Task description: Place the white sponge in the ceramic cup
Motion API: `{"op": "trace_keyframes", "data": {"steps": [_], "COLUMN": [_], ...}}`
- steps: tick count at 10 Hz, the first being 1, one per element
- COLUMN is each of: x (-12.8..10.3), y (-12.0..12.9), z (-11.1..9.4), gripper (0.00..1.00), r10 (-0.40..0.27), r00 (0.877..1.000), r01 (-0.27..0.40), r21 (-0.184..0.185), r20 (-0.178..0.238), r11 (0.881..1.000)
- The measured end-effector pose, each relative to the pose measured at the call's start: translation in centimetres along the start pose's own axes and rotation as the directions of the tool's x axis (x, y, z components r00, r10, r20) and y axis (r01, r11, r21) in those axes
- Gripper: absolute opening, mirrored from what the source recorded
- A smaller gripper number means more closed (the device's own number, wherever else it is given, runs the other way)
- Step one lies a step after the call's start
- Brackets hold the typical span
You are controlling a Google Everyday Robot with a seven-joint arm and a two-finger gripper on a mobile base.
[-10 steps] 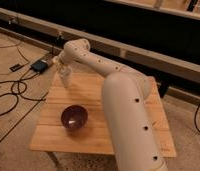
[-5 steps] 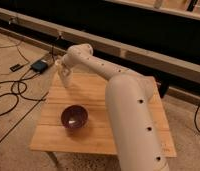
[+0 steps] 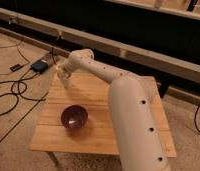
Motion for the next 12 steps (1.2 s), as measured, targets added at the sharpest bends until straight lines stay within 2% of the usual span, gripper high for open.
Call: {"op": "trace_keyframes", "data": {"steps": [1, 2, 3, 5, 6, 9, 10, 11, 12], "x": [0.28, 0.35, 0.60, 0.71, 0.69, 0.44, 0.38, 0.31, 0.27], "y": [-0.03, -0.08, -0.16, -0.30, -0.36, -0.48, -0.54, -0.62, -0.66], "z": [0.07, 0.07, 0.14, 0.13, 0.12, 0.11, 0.08, 0.01, -0.02], "gripper": [0.62, 0.67, 0.78, 0.80, 0.77, 0.46, 0.41, 0.39, 0.43], "r10": [0.002, 0.003, 0.005, 0.007, 0.007, 0.006, 0.006, 0.005, 0.004], "r00": [1.000, 1.000, 1.000, 1.000, 1.000, 1.000, 1.000, 1.000, 1.000], "r01": [-0.002, -0.003, -0.005, -0.007, -0.007, -0.006, -0.006, -0.005, -0.004], "r21": [0.000, 0.001, 0.002, 0.006, 0.008, 0.011, 0.012, 0.015, 0.016], "r20": [-0.003, -0.003, -0.007, -0.009, -0.009, -0.007, -0.006, -0.006, -0.006], "r11": [1.000, 1.000, 1.000, 1.000, 1.000, 1.000, 1.000, 1.000, 1.000]}}
